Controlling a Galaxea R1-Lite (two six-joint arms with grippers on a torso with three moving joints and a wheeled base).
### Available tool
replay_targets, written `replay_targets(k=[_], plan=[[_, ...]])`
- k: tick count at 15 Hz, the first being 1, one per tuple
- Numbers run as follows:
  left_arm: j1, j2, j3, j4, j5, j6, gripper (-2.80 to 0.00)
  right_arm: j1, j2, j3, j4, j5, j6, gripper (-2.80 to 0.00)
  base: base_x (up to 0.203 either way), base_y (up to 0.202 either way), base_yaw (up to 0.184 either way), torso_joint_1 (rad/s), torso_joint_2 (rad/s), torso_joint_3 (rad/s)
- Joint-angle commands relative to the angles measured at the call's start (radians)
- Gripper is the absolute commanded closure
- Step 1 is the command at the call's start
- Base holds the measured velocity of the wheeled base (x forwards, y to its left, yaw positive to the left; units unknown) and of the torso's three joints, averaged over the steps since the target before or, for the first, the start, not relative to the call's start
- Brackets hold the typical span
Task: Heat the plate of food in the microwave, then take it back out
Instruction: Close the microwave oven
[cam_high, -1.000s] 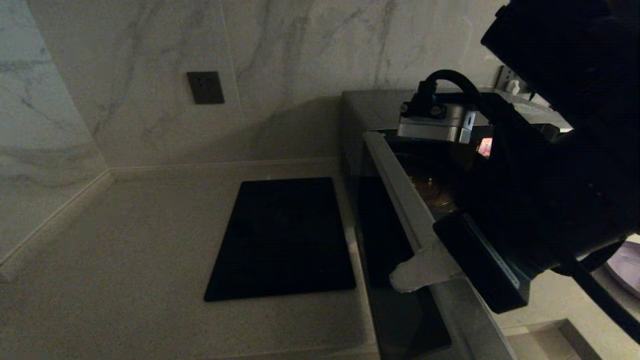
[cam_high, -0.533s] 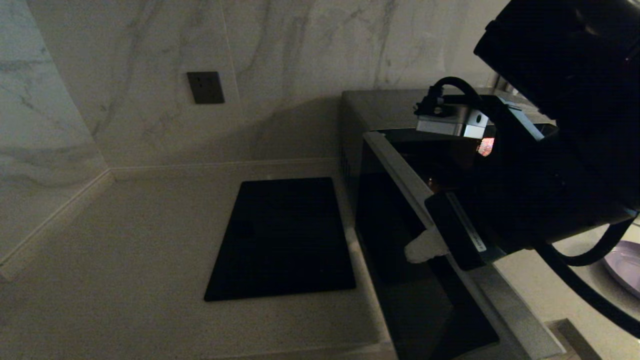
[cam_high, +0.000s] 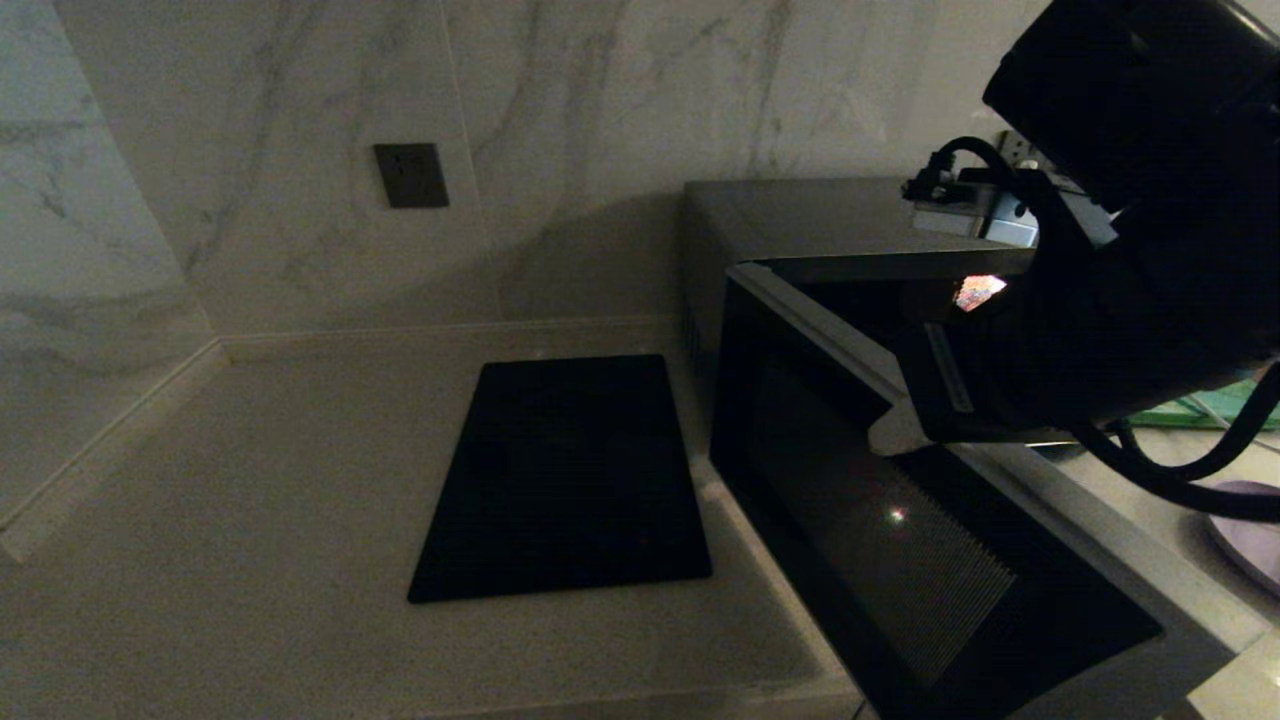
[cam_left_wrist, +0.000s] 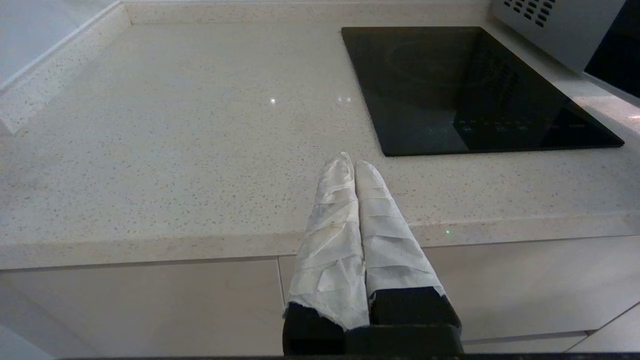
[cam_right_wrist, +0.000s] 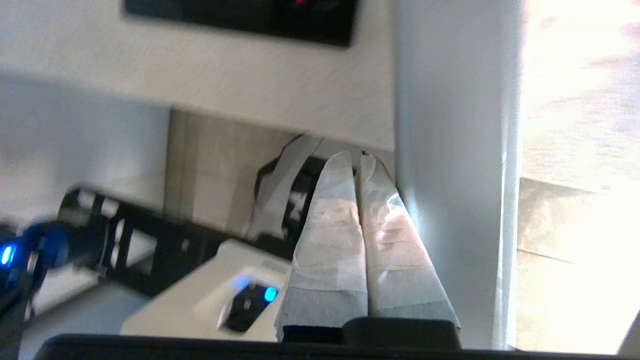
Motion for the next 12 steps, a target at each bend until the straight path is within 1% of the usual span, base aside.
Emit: replay_targets(k=[1,12], plan=[[0.0,0.0,0.0,0.0,0.001,0.0,0.0,-0.056,-0.014,0.0,0.006,-0.003,0.003,0.0,0.0,0.0,0.0,0.0,0.0,0.0],[0.0,0.0,0.0,0.0,-0.001,0.0,0.0,-0.315,-0.012,0.0,-0.003,-0.028,0.005,0.0,0.0,0.0,0.0,0.0,0.0,0.0]])
